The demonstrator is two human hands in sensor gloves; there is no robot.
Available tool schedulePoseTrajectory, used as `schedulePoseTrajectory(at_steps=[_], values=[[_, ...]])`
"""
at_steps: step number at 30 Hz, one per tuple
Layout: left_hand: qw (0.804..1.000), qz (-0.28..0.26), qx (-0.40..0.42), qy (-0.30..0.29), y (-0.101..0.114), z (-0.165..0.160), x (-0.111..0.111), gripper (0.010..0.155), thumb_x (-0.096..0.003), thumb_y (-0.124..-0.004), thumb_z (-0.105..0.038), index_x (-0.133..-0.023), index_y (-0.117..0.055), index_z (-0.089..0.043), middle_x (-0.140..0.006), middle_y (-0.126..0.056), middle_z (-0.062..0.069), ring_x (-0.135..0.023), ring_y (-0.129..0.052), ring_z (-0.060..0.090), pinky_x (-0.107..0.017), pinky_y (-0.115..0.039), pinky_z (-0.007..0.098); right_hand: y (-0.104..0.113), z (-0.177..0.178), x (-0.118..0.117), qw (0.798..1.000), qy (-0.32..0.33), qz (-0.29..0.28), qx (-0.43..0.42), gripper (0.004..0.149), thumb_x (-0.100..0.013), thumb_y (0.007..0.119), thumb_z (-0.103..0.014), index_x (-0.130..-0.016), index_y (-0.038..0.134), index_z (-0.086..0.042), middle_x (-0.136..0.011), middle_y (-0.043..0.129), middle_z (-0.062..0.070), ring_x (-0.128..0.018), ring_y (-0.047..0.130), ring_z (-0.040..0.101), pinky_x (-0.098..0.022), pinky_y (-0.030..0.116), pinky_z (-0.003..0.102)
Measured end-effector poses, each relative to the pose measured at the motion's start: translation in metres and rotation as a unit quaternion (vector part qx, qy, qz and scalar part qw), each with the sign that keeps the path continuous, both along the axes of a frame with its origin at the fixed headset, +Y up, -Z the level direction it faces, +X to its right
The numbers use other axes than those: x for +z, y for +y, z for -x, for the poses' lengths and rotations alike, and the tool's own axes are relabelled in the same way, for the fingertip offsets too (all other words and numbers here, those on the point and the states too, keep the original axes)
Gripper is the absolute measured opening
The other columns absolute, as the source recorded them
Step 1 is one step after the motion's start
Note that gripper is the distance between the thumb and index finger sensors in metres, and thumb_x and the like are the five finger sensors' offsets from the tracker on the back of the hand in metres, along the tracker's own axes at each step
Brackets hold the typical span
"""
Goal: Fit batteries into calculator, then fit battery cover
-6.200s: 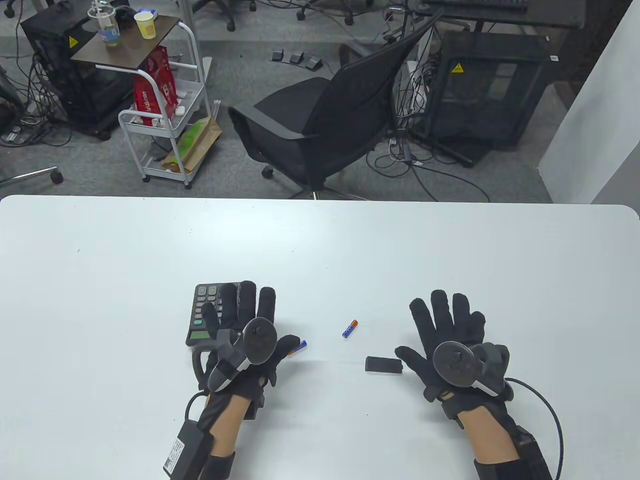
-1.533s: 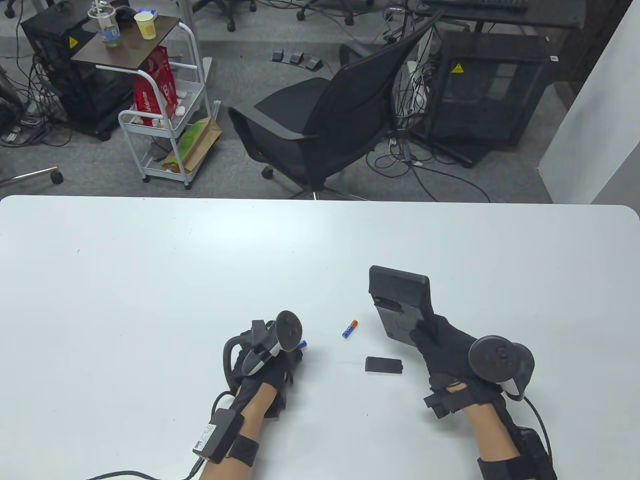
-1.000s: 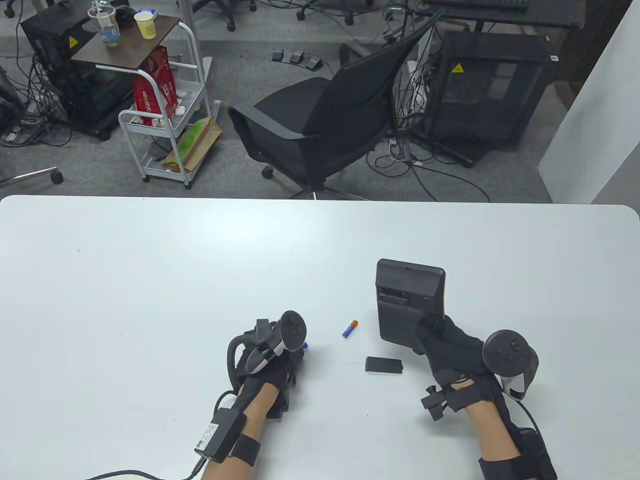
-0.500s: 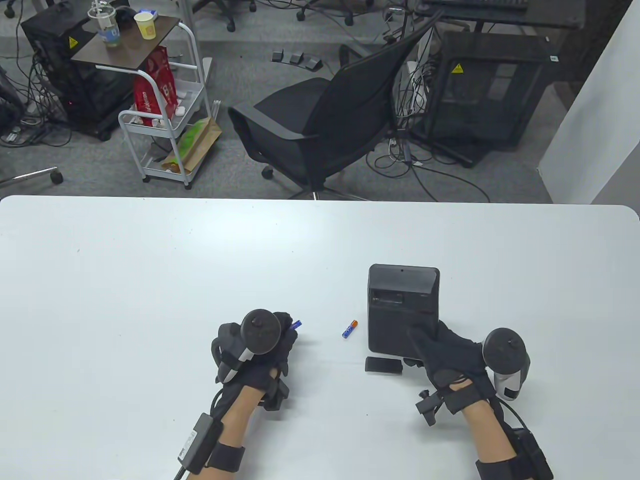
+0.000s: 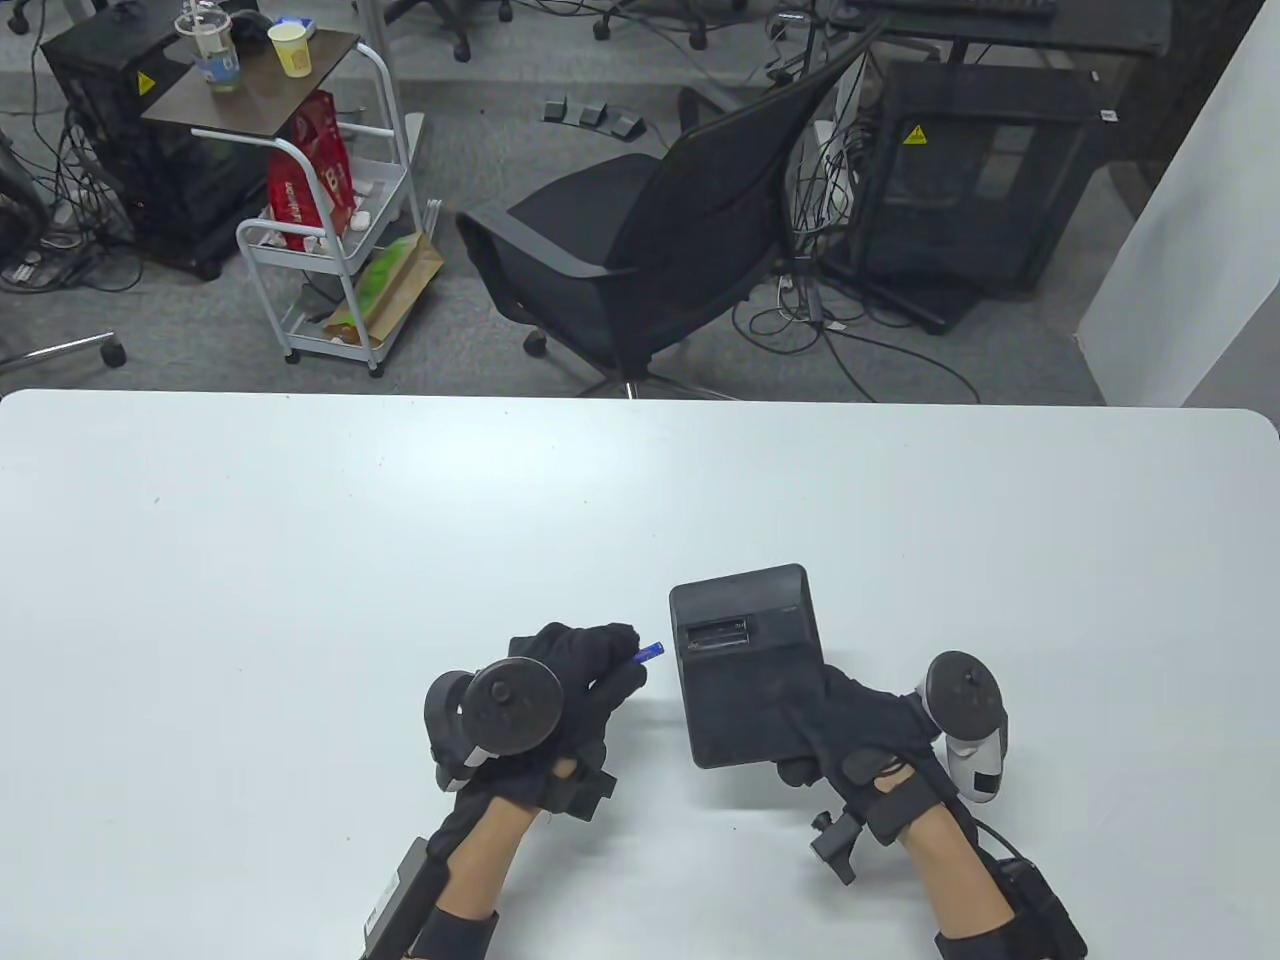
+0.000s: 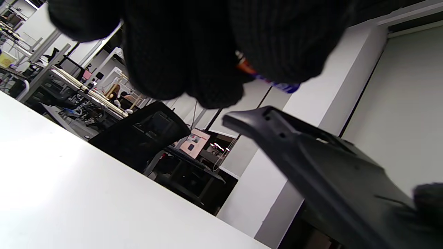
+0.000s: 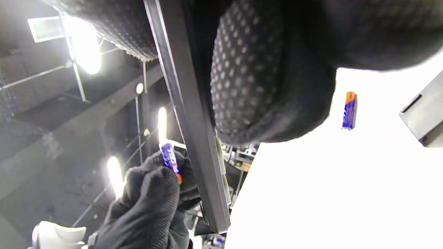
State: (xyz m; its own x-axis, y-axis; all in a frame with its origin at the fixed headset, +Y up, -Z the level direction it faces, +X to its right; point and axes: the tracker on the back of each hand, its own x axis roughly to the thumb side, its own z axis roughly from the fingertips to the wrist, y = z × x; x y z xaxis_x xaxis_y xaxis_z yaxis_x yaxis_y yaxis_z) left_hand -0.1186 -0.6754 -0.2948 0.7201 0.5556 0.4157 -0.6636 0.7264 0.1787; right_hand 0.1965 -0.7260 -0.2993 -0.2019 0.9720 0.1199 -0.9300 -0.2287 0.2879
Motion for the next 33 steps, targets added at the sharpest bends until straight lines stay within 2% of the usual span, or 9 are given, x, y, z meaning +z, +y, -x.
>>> schedulePoseTrajectory(at_steps=[6,12,21,28,33], values=[[0.999,-0.02,-0.04,0.005,0.002,-0.011,0.007,0.048,-0.0335,-0.092,-0.043,-0.076,-0.086,-0.021,-0.067,-0.103,0.002,-0.062,-0.102,0.023,-0.055,-0.077,0.051,-0.002,0.009,0.002,1.0,0.021,0.008,0.016,0.053,-0.049,0.075,-0.042,-0.08,0.077,0.001,-0.046,0.098,0.019,-0.019,0.104,0.029,-0.014,0.087,0.041],[0.992,-0.057,-0.103,0.039,0.003,-0.024,0.014,0.048,-0.0332,-0.093,-0.044,-0.075,-0.087,-0.021,-0.065,-0.103,0.002,-0.059,-0.103,0.023,-0.054,-0.078,0.05,0.0,0.016,0.006,0.999,0.03,0.007,0.031,0.053,-0.049,0.075,-0.042,-0.08,0.077,0.001,-0.045,0.098,0.019,-0.019,0.103,0.029,-0.014,0.087,0.041],[0.974,-0.11,-0.177,0.089,0.005,-0.044,0.026,0.047,-0.033,-0.093,-0.045,-0.072,-0.089,-0.019,-0.059,-0.106,0.005,-0.055,-0.104,0.023,-0.053,-0.08,0.05,-0.001,0.018,0.006,0.998,0.042,0.0,0.046,0.054,-0.049,0.075,-0.042,-0.08,0.076,0.002,-0.045,0.097,0.019,-0.018,0.103,0.028,-0.013,0.087,0.041],[0.964,-0.131,-0.185,0.136,0.001,-0.056,0.034,0.047,-0.0332,-0.093,-0.045,-0.071,-0.092,-0.018,-0.06,-0.106,0.006,-0.057,-0.102,0.026,-0.056,-0.076,0.052,0.0,0.02,0.007,0.996,0.056,-0.006,0.068,0.054,-0.049,0.075,-0.042,-0.08,0.075,0.002,-0.045,0.097,0.019,-0.018,0.103,0.028,-0.013,0.087,0.041],[0.972,-0.103,-0.14,0.157,-0.001,-0.054,0.035,0.046,-0.0322,-0.095,-0.047,-0.07,-0.094,-0.02,-0.064,-0.103,0.002,-0.063,-0.097,0.028,-0.059,-0.071,0.055,0.002,0.023,0.008,0.994,0.068,-0.015,0.079,0.054,-0.049,0.076,-0.041,-0.08,0.075,0.002,-0.045,0.097,0.019,-0.018,0.103,0.028,-0.013,0.087,0.041]])
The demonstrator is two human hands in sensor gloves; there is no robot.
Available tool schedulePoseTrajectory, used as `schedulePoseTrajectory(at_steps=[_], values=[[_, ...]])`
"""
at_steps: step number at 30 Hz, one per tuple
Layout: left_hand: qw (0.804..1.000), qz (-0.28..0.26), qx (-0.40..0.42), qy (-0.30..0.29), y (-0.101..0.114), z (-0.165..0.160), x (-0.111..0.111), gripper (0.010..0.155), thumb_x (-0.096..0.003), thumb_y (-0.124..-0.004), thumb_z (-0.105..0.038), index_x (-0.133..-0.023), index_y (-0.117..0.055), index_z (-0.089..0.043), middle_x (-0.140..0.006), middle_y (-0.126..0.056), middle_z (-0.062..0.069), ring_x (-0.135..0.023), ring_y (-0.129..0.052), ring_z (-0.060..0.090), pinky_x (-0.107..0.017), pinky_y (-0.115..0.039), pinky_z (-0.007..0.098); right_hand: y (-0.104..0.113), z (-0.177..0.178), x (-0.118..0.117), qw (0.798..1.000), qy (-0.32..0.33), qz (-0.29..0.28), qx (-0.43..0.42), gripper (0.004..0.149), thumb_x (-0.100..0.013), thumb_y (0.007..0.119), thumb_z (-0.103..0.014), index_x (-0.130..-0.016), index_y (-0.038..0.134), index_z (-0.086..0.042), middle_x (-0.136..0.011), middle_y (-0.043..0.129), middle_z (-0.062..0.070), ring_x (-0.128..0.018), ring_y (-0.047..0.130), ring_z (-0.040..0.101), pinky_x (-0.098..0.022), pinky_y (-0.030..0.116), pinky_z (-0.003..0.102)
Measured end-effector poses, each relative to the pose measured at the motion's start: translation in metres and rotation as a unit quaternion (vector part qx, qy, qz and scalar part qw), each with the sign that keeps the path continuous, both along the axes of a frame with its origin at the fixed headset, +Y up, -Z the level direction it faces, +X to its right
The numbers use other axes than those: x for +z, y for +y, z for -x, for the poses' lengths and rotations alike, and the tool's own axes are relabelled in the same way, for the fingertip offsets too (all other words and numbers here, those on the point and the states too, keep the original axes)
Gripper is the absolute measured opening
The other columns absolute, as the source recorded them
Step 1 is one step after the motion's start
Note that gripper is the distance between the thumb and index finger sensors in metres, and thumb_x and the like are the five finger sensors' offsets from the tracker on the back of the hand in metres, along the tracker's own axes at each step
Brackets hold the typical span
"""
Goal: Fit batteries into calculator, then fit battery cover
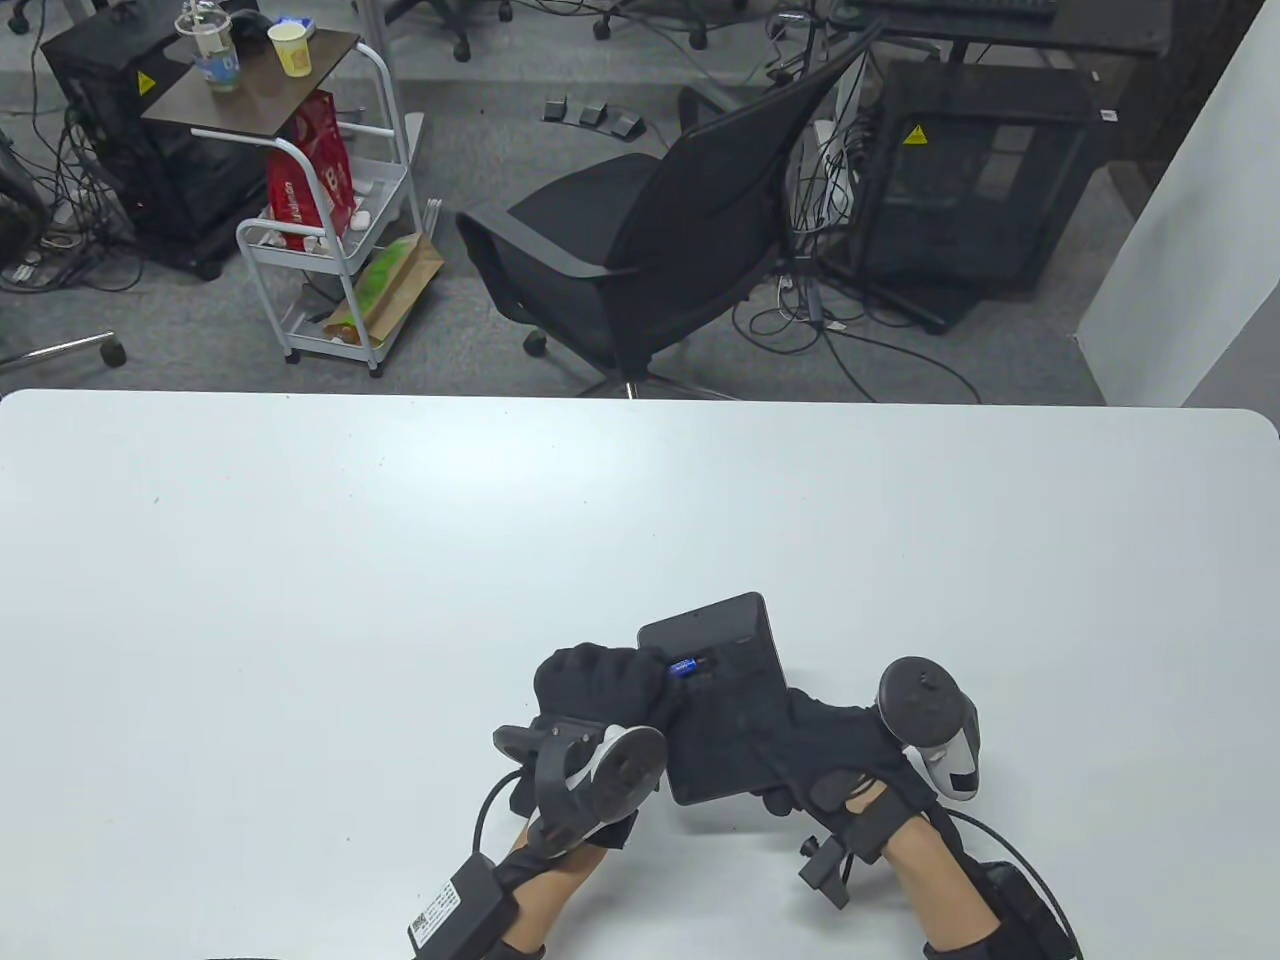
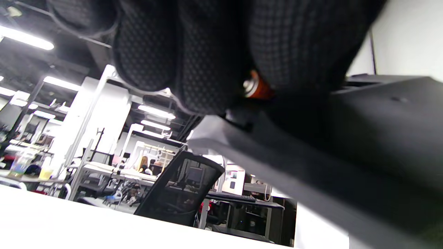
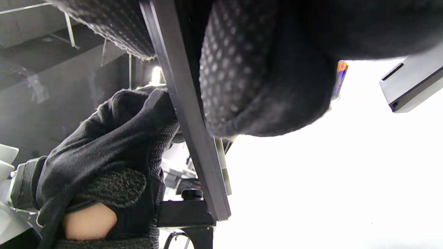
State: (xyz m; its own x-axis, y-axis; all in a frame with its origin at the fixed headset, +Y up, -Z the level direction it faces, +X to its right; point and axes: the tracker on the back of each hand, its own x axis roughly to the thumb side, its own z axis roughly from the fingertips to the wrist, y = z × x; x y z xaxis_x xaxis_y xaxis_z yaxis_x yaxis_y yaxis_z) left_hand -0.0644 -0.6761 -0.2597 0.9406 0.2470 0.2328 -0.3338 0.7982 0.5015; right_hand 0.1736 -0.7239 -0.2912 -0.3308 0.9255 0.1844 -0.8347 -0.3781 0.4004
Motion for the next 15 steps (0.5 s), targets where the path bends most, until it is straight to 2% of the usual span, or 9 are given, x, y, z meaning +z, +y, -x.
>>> schedulePoseTrajectory(at_steps=[8,11,15], values=[[0.997,0.032,0.072,-0.016,-0.004,0.01,-0.008,0.046,-0.0301,-0.094,-0.049,-0.069,-0.093,-0.024,-0.067,-0.099,-0.004,-0.073,-0.089,0.026,-0.063,-0.064,0.057,0.005,0.001,-0.001,0.999,0.019,-0.038,0.009,0.054,-0.049,0.077,-0.04,-0.08,0.075,0.004,-0.045,0.097,0.02,-0.017,0.102,0.028,-0.014,0.086,0.04],[0.994,0.05,0.095,-0.033,-0.006,0.017,-0.014,0.046,-0.0289,-0.092,-0.051,-0.068,-0.089,-0.028,-0.069,-0.095,-0.007,-0.078,-0.083,0.026,-0.065,-0.062,0.057,0.002,0.001,-0.002,0.999,0.033,-0.019,-0.015,0.054,-0.049,0.077,-0.04,-0.08,0.074,0.004,-0.045,0.097,0.02,-0.017,0.102,0.029,-0.014,0.086,0.041],[0.989,0.07,0.125,-0.036,-0.008,0.023,-0.019,0.051,-0.0272,-0.089,-0.055,-0.071,-0.083,-0.028,-0.076,-0.086,-0.005,-0.081,-0.077,0.028,-0.065,-0.059,0.057,0.004,0.0,-0.003,0.999,0.042,-0.028,-0.021,0.054,-0.049,0.077,-0.04,-0.08,0.074,0.003,-0.046,0.097,0.02,-0.018,0.102,0.029,-0.014,0.086,0.04]])
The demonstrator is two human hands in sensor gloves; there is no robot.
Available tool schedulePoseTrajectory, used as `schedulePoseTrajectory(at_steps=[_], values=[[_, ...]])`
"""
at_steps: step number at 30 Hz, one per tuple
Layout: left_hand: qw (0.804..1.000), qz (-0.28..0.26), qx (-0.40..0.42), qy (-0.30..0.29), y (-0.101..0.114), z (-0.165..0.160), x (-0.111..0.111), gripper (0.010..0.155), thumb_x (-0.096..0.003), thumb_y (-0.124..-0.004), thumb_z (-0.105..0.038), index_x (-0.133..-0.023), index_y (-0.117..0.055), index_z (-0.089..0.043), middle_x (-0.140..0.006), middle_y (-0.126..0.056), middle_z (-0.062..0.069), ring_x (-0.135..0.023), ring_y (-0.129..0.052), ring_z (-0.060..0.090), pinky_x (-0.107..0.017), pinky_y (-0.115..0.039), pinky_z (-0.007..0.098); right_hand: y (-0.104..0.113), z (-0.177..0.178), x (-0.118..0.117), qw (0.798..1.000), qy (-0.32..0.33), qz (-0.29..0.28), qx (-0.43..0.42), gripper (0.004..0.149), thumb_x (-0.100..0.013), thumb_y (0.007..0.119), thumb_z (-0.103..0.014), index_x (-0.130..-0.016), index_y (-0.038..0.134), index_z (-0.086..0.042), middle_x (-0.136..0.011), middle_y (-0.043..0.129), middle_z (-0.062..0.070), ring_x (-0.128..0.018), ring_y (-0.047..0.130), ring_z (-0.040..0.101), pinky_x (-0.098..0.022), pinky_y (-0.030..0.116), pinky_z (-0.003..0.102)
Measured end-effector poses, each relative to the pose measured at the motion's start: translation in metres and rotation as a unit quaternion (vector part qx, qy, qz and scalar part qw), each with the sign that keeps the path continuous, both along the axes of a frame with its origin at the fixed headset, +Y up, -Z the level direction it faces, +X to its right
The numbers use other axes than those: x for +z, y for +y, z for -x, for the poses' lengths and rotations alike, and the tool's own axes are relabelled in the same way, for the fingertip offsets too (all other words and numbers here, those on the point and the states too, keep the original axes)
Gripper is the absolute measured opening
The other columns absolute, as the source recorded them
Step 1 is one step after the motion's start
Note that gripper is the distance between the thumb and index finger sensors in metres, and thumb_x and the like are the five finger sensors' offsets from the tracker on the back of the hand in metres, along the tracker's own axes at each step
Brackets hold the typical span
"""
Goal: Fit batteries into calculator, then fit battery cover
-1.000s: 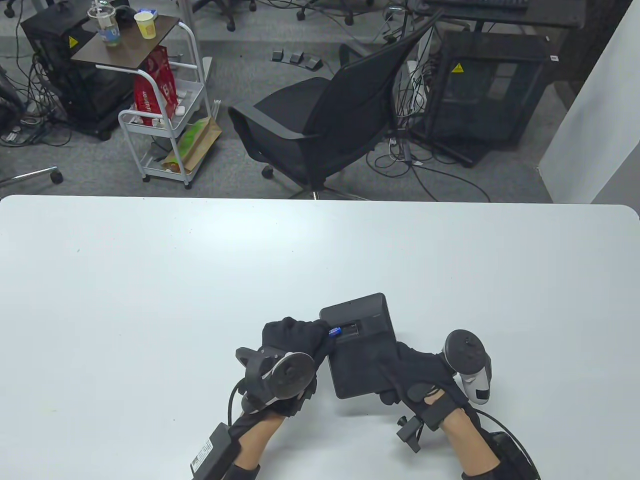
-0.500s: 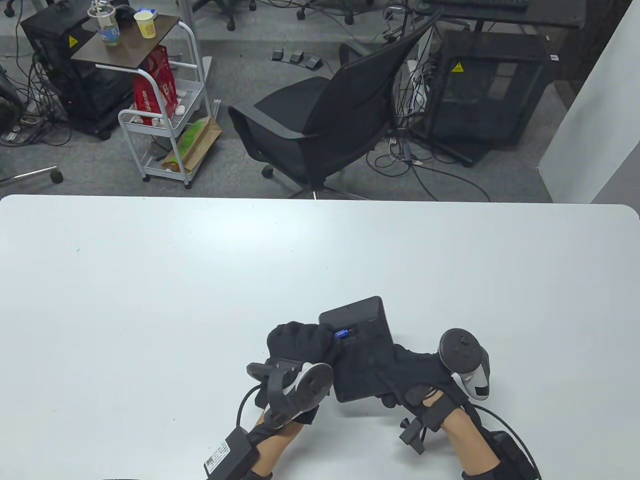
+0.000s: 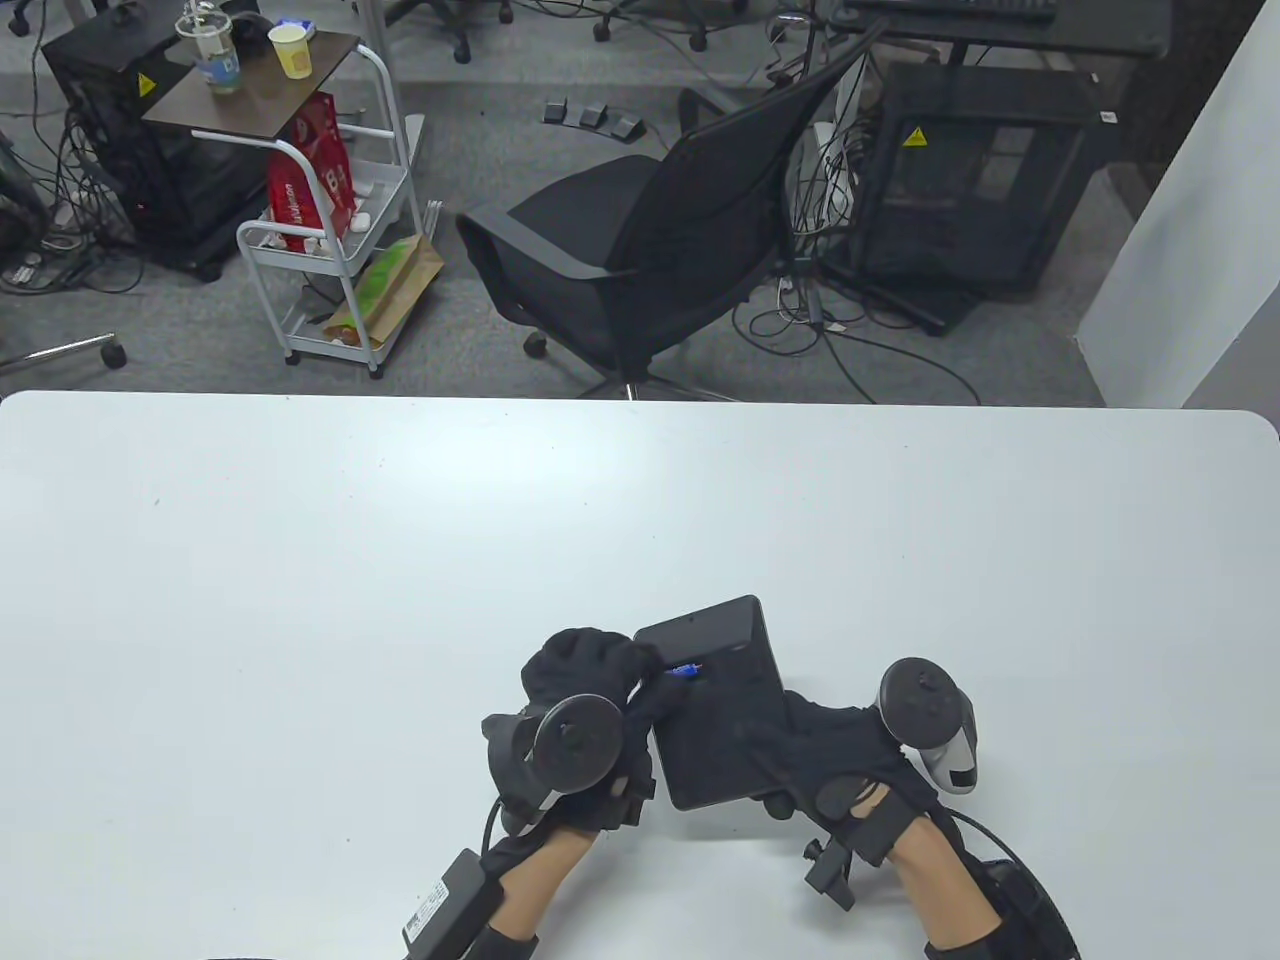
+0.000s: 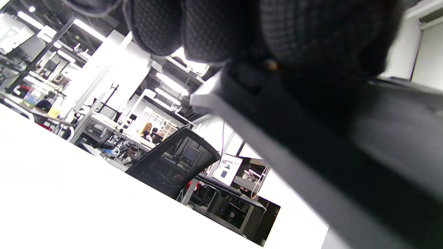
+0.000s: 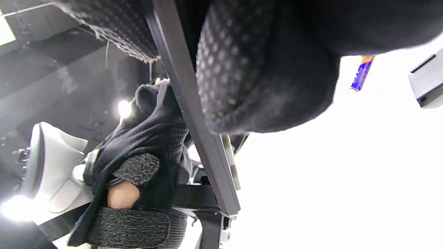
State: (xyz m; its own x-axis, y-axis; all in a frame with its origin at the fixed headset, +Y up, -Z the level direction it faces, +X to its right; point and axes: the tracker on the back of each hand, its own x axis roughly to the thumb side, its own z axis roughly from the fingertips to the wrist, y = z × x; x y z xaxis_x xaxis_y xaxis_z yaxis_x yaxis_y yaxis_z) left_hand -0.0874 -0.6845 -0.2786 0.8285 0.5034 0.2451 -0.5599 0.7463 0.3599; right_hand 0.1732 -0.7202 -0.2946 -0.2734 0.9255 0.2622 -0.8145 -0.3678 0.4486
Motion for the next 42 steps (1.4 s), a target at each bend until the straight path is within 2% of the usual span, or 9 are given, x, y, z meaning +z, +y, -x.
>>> schedulePoseTrajectory(at_steps=[2,5,7,10,17,21,26,34,42], values=[[1.0,0.027,0.016,0.003,-0.001,0.005,-0.004,0.065,-0.0252,-0.086,-0.059,-0.081,-0.074,-0.027,-0.085,-0.078,-0.002,-0.086,-0.072,0.03,-0.066,-0.057,0.058,0.001,0.0,-0.001,1.0,0.017,-0.002,-0.013,0.054,-0.049,0.077,-0.04,-0.08,0.074,0.004,-0.046,0.097,0.02,-0.018,0.102,0.029,-0.015,0.086,0.041],[0.996,0.062,0.065,-0.027,-0.005,0.016,-0.011,0.09,-0.0241,-0.083,-0.067,-0.098,-0.058,-0.022,-0.096,-0.072,0.003,-0.092,-0.068,0.035,-0.067,-0.057,0.058,0.004,0.0,0.001,1.0,0.02,-0.005,-0.021,0.053,-0.049,0.077,-0.04,-0.08,0.074,0.003,-0.046,0.097,0.02,-0.019,0.102,0.029,-0.015,0.086,0.041],[0.988,0.102,0.1,-0.056,-0.009,0.018,-0.013,0.094,-0.0268,-0.083,-0.067,-0.102,-0.057,-0.018,-0.1,-0.07,0.01,-0.094,-0.062,0.04,-0.067,-0.051,0.061,0.004,0.0,0.0,0.999,0.024,-0.007,-0.021,0.054,-0.049,0.076,-0.041,-0.081,0.074,0.002,-0.047,0.097,0.019,-0.019,0.102,0.029,-0.016,0.086,0.041],[0.989,0.093,0.092,-0.068,-0.012,0.016,-0.013,0.087,-0.0299,-0.08,-0.067,-0.099,-0.065,-0.016,-0.095,-0.079,0.009,-0.091,-0.07,0.04,-0.066,-0.054,0.062,0.001,0.0,0.0,0.999,0.026,0.0,-0.024,0.053,-0.049,0.077,-0.041,-0.081,0.074,0.002,-0.047,0.096,0.02,-0.019,0.102,0.029,-0.016,0.085,0.041],[0.986,0.112,0.101,-0.077,-0.017,0.017,-0.016,0.086,-0.0311,-0.08,-0.067,-0.098,-0.064,-0.015,-0.093,-0.079,0.008,-0.09,-0.07,0.039,-0.066,-0.054,0.061,-0.001,-0.002,-0.002,1.0,0.017,0.007,-0.019,0.053,-0.049,0.077,-0.041,-0.08,0.075,0.002,-0.046,0.097,0.02,-0.019,0.102,0.029,-0.016,0.086,0.041],[0.984,0.105,0.122,-0.077,-0.019,0.021,-0.017,0.084,-0.0327,-0.071,-0.068,-0.1,-0.061,-0.017,-0.093,-0.079,0.007,-0.089,-0.071,0.038,-0.065,-0.055,0.06,0.0,-0.009,-0.005,0.999,-0.009,0.01,-0.04,0.053,-0.049,0.079,-0.042,-0.079,0.078,0.002,-0.045,0.098,0.019,-0.019,0.102,0.029,-0.015,0.085,0.041],[0.987,0.101,0.109,-0.065,-0.021,0.022,-0.017,0.082,-0.035,-0.069,-0.066,-0.1,-0.06,-0.017,-0.094,-0.078,0.008,-0.089,-0.071,0.038,-0.065,-0.055,0.06,0.001,-0.028,-0.009,0.996,-0.075,0.015,-0.045,0.053,-0.049,0.079,-0.042,-0.079,0.078,0.002,-0.045,0.098,0.019,-0.017,0.102,0.028,-0.014,0.086,0.041],[0.991,0.118,0.049,-0.033,-0.022,0.019,-0.02,0.075,-0.0393,-0.081,-0.055,-0.1,-0.059,-0.017,-0.096,-0.076,0.008,-0.091,-0.069,0.039,-0.065,-0.054,0.061,0.0,-0.061,-0.016,0.979,-0.166,0.039,-0.11,0.053,-0.049,0.079,-0.041,-0.078,0.078,0.003,-0.044,0.098,0.02,-0.017,0.102,0.029,-0.013,0.085,0.041],[0.99,0.138,-0.035,-0.02,-0.024,0.008,-0.025,0.075,-0.0386,-0.085,-0.052,-0.101,-0.059,-0.018,-0.098,-0.074,0.008,-0.093,-0.066,0.04,-0.066,-0.052,0.062,0.002,-0.08,-0.019,0.971,-0.214,0.02,-0.102,0.053,-0.049,0.079,-0.042,-0.078,0.078,0.003,-0.044,0.098,0.019,-0.017,0.102,0.029,-0.013,0.085,0.041]])
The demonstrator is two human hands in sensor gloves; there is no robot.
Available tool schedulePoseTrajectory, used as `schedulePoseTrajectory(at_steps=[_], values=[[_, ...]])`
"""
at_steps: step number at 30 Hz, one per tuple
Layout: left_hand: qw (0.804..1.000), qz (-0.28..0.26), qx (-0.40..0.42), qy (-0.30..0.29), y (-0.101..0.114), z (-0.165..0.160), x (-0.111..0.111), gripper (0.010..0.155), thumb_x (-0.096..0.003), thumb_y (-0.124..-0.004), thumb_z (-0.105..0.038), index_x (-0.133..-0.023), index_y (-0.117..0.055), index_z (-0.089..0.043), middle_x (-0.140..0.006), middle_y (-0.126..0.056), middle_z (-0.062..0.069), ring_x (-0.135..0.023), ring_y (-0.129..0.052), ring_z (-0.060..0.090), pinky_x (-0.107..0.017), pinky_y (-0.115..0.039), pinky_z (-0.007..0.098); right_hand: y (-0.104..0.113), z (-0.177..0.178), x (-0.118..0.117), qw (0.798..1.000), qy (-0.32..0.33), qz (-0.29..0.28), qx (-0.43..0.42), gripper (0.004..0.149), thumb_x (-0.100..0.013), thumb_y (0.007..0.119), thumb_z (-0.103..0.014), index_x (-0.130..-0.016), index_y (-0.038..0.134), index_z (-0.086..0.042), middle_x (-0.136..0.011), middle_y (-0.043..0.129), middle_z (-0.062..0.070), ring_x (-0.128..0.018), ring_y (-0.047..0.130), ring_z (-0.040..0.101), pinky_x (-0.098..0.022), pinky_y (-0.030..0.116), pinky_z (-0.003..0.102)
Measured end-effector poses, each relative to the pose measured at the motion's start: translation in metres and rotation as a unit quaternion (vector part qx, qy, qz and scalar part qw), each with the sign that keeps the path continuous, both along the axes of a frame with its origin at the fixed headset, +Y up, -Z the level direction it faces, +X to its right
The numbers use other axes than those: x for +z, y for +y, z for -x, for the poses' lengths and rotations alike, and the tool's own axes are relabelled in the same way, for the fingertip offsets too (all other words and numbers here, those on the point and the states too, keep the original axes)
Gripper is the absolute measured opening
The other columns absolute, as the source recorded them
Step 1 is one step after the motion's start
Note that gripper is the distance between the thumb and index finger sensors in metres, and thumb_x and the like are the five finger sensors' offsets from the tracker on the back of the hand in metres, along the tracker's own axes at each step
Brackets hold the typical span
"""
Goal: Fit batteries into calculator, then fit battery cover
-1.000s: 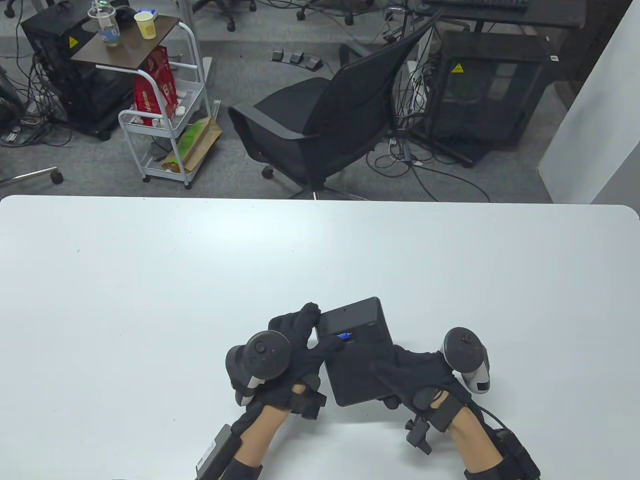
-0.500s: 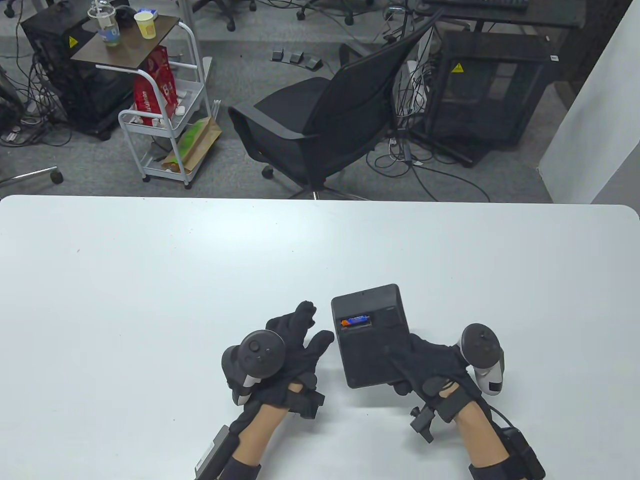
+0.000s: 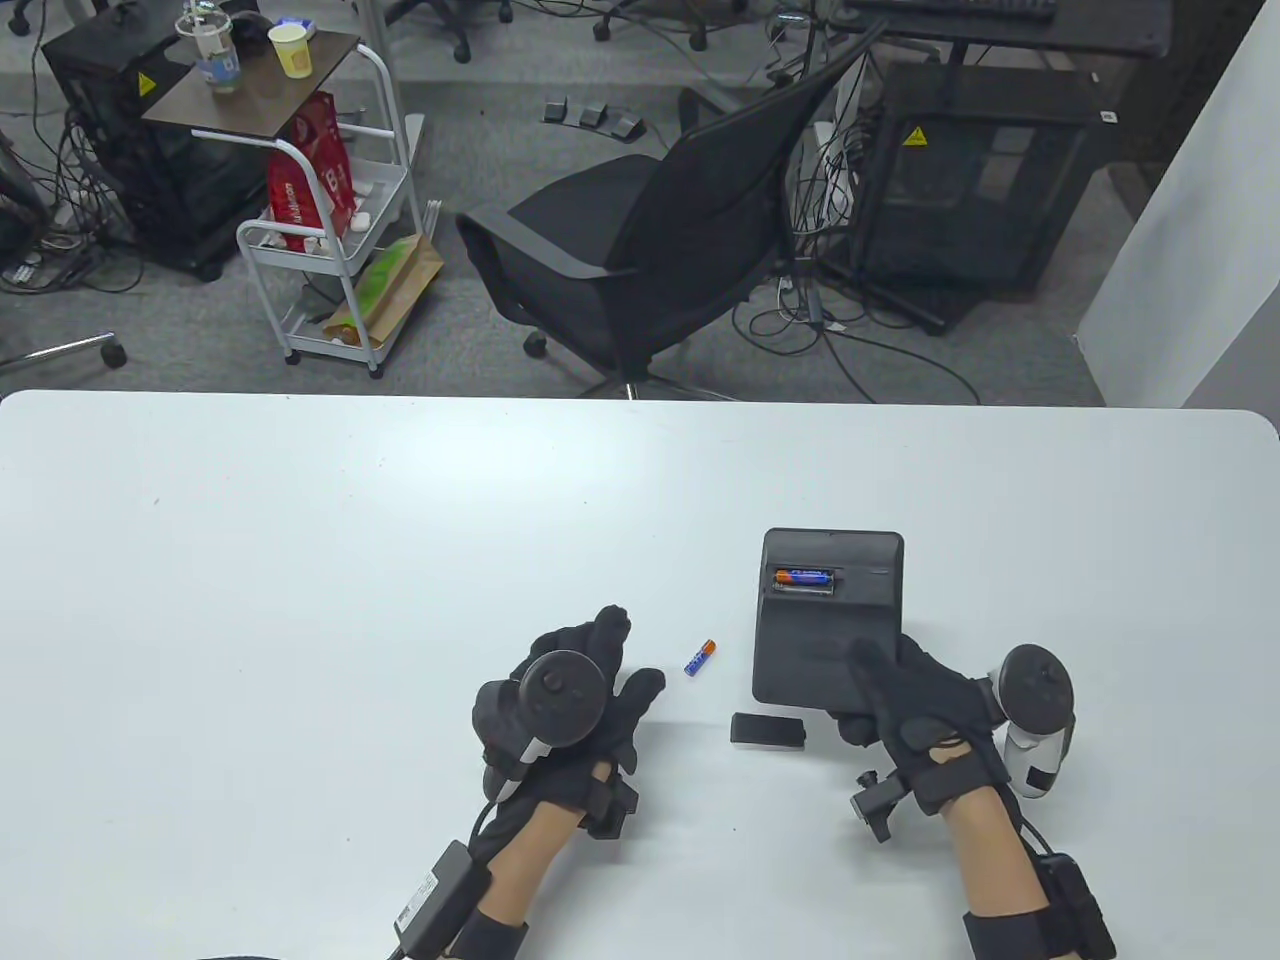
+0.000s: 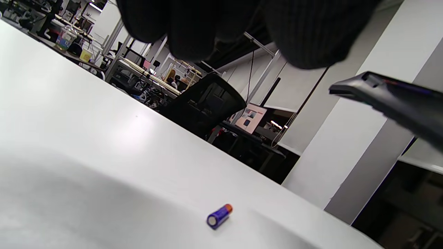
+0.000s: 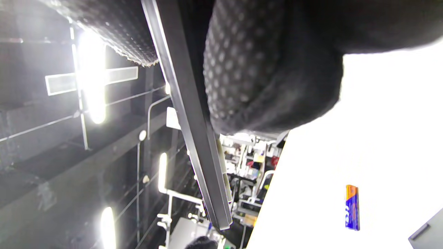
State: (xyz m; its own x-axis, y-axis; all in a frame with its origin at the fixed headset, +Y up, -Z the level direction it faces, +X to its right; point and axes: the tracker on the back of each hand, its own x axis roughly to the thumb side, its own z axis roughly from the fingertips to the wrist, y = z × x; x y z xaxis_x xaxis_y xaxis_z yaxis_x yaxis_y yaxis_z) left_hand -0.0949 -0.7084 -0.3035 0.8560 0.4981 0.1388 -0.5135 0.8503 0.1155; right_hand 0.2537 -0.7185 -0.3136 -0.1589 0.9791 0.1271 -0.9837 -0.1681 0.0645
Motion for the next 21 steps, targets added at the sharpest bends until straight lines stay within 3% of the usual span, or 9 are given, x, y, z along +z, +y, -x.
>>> schedulePoseTrajectory(at_steps=[5,13,21], values=[[0.999,0.027,-0.043,-0.003,0.001,-0.011,-0.009,0.077,-0.0376,-0.087,-0.052,-0.101,-0.06,-0.019,-0.099,-0.073,0.008,-0.094,-0.065,0.04,-0.067,-0.051,0.062,-0.001,-0.006,-0.001,1.0,-0.013,0.004,-0.008,0.053,-0.049,0.079,-0.042,-0.078,0.078,0.002,-0.044,0.098,0.019,-0.017,0.102,0.029,-0.013,0.085,0.041],[0.992,0.088,-0.095,-0.002,-0.006,-0.035,-0.045,0.072,-0.0359,-0.092,-0.051,-0.098,-0.068,-0.023,-0.097,-0.077,0.006,-0.094,-0.066,0.039,-0.068,-0.051,0.062,0.0,-0.013,-0.001,0.999,-0.035,0.015,-0.016,0.052,-0.049,0.079,-0.042,-0.077,0.078,0.001,-0.044,0.098,0.019,-0.017,0.102,0.029,-0.013,0.085,0.041],[0.976,0.152,-0.154,0.007,-0.039,-0.068,-0.082,0.066,-0.0325,-0.094,-0.052,-0.09,-0.081,-0.023,-0.09,-0.085,0.004,-0.091,-0.072,0.037,-0.067,-0.053,0.063,0.001,-0.016,0.0,0.999,-0.048,0.019,-0.016,0.052,-0.049,0.079,-0.043,-0.076,0.079,0.001,-0.044,0.098,0.019,-0.016,0.102,0.029,-0.013,0.085,0.041]])
